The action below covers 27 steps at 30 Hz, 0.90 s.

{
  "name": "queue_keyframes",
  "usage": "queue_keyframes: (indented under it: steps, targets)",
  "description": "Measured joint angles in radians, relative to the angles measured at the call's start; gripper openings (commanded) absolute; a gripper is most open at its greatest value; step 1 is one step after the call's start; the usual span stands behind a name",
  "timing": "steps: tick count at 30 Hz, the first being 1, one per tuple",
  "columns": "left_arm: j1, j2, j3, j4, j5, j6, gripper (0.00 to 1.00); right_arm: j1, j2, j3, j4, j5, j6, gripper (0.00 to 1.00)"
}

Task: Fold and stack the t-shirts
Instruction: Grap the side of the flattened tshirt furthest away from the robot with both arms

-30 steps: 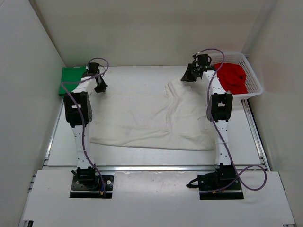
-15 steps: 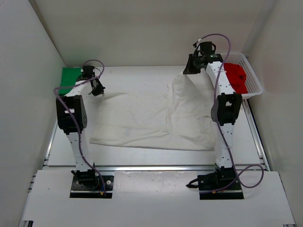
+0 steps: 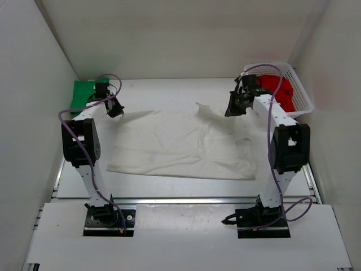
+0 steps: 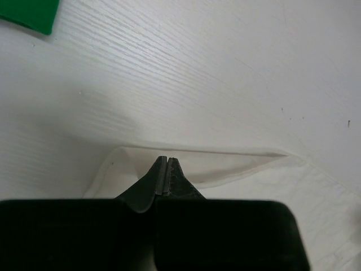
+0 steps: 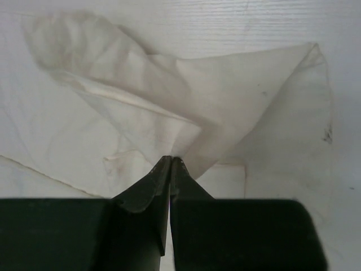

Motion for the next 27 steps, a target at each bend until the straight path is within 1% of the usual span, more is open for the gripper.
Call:
queue_keyframes:
  steps: [2,6,10,13,16,23,27]
  targets:
    - [0.004,-0.026,-0.022,0.006,0.005,0.000,0.00,-0.009,-0.116,-0.114,0.051,0.006,0.014,0.00]
    - [0.009,-0.079,-0.074,0.025,0.017,-0.001,0.00,-0.016,-0.307,-0.262,0.122,0.005,0.040,0.00]
    - [0.025,-0.138,-0.127,0.031,0.025,-0.003,0.00,-0.017,-0.447,-0.386,0.186,-0.002,0.062,0.00]
    - [0.036,-0.190,-0.165,0.039,0.026,-0.004,0.00,-0.018,-0.537,-0.480,0.202,-0.010,0.078,0.00]
    - [0.048,-0.243,-0.209,0.056,0.027,-0.009,0.00,-0.018,-0.602,-0.525,0.197,-0.017,0.082,0.00]
    - [0.068,-0.363,-0.288,0.089,0.035,-0.026,0.00,-0.024,-0.772,-0.561,0.179,-0.027,0.078,0.00]
    - [0.087,-0.422,-0.346,0.117,0.043,-0.034,0.00,-0.044,-0.917,-0.668,0.180,-0.030,0.079,0.00]
